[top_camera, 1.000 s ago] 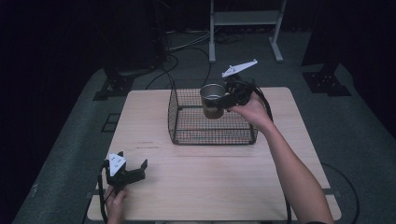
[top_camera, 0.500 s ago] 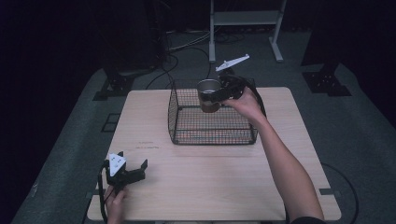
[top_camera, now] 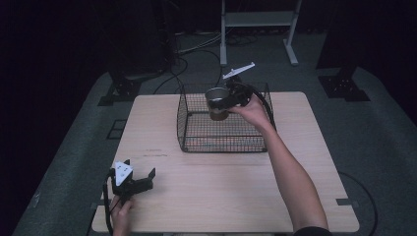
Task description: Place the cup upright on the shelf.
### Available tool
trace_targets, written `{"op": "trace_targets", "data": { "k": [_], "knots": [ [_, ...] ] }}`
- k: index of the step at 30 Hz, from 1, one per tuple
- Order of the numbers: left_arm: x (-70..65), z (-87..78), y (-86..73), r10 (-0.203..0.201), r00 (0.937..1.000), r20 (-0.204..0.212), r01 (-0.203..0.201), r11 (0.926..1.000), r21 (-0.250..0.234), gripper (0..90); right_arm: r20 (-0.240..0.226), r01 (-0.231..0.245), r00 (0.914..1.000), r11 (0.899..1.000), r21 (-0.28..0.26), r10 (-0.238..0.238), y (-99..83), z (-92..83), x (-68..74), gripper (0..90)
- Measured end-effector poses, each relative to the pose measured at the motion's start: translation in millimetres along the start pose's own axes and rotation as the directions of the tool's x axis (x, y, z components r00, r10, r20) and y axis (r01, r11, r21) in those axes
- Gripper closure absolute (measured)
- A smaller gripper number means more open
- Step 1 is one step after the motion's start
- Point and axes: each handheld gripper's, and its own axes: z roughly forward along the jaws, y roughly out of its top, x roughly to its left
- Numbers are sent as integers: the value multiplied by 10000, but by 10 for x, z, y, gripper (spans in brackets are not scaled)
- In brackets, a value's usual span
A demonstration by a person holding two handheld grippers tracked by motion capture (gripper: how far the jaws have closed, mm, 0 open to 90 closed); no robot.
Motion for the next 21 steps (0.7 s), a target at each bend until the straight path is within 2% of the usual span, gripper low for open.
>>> {"op": "trace_targets", "data": {
  "k": [7, 12, 15, 20, 21],
  "knots": [
    [6, -4, 0, 28, 10000, 27, -28, 10000, 38, 0, 62, -36, 10000, 9997, 261, 35, -35, 120, -40, 180],
    [7, -7, 0, 24, 10000, 44, -24, 10000, 28, 0, 32, -73, 10000, 9995, 303, 72, -49, 154, -65, 179],
    [7, -10, 0, 17, 10000, 58, -17, 10000, -12, 0, 12, -103, 9999, 9999, 123, 103, -83, 167, -101, 179],
    [8, -12, -1, 44, 10000, 59, -43, 10000, -36, 0, 72, -56, 10000, 9996, 285, 54, -129, 206, -137, 179],
    [5, -10, -1, 12, 10000, 61, -12, 10000, -66, 0, 53, -218, 9998, 9993, 297, 217, -163, 225, -177, 178]
  ]
}}
